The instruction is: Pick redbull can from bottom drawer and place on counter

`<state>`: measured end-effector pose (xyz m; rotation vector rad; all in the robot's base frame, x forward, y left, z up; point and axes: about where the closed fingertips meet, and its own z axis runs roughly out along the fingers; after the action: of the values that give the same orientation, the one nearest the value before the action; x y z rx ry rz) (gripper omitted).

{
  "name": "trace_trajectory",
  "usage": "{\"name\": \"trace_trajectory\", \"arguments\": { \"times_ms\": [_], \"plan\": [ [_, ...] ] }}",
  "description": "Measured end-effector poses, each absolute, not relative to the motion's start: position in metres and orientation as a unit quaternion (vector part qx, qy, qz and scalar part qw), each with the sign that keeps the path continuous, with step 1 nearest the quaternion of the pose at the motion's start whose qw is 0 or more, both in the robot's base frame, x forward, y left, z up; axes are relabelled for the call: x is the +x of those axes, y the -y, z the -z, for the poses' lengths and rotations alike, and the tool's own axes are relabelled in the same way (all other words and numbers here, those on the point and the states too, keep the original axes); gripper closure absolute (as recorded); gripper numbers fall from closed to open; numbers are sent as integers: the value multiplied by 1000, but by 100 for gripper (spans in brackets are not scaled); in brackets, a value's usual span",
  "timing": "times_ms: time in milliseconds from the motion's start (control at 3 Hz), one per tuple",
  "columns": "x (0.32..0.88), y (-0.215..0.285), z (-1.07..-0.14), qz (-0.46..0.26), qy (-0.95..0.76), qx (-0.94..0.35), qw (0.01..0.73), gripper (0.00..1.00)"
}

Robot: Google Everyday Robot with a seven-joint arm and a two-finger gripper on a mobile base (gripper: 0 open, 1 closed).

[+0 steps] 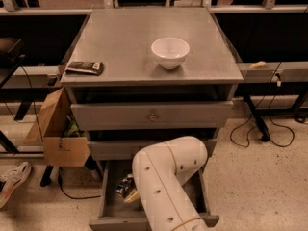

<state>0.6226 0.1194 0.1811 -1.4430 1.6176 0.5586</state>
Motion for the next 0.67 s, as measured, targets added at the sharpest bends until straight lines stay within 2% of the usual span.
{"name": "trace_trajectory", "arguments": {
  "times_ms": [667],
  "plan": [
    [621,-121,-156,-198,-715,-522,420,0]
  ]
}}
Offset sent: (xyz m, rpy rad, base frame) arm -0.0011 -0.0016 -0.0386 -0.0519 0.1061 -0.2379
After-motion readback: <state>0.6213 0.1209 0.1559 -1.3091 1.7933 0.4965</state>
